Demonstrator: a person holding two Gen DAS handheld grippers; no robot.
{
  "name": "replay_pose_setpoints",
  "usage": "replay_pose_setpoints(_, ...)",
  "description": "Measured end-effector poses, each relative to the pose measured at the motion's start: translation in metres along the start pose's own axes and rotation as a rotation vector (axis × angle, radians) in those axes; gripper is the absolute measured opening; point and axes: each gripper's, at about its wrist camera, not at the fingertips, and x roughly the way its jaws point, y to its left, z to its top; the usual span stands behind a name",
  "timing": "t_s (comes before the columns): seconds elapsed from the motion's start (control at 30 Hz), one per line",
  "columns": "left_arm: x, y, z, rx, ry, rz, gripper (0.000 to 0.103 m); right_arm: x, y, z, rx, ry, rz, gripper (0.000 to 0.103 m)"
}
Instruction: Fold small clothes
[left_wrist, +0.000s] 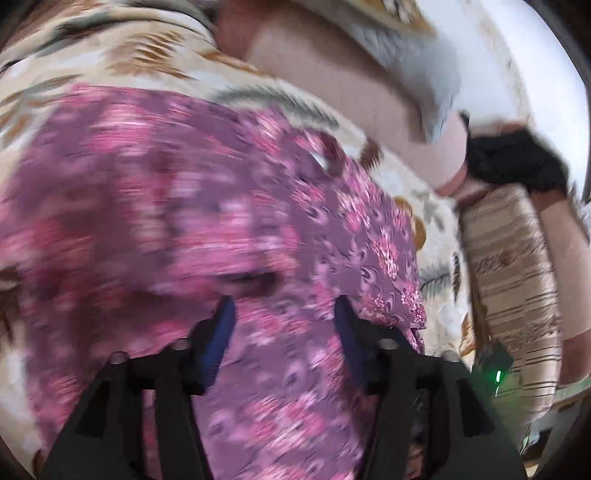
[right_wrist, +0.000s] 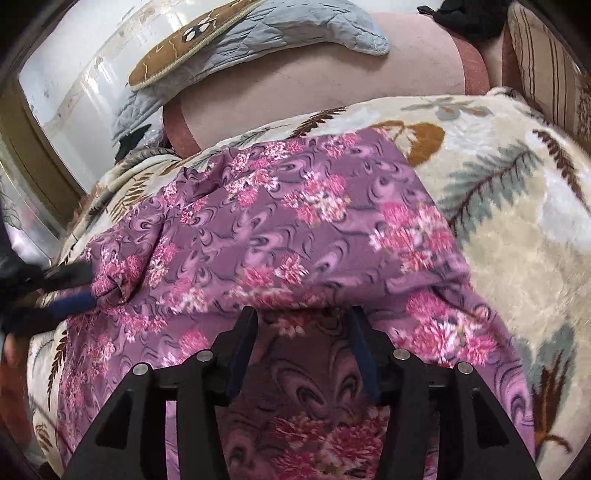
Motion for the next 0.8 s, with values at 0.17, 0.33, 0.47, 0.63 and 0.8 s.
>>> replay_pose_setpoints(0.17,-0.026,0.07,-0.012,-0.172,-0.037,-0.005,0.057,-0.001,0.055,0.022,-0.09,-0.016,0.143,0.054)
replay_pose_setpoints(0.33,-0.025,0.109,-0.011,-0.291,-0.039,-0.045,0.057,0.02,0.141,0.022,-0.362,-0.005,0.14,0.058)
replay_pose_setpoints(0.47,-0.025,0.117,-0.01,-0.31,-0.04,-0.07,0.057,0.048,0.179,0.014,-0.492,0.011,0.044,0.057)
replay_pose_setpoints(0.63,-0.023,0.118,-0.007,-0.311,-0.031,-0.092,0.057,0.055,0.166,0.028,-0.364,0.031,0.095,0.012)
replay_pose_setpoints(0.8,-0.018,0.116,-0.005,-0.314,-0.026,-0.082,0.057,0.034,0.105,0.052,-0.105,0.0,0.173,0.011)
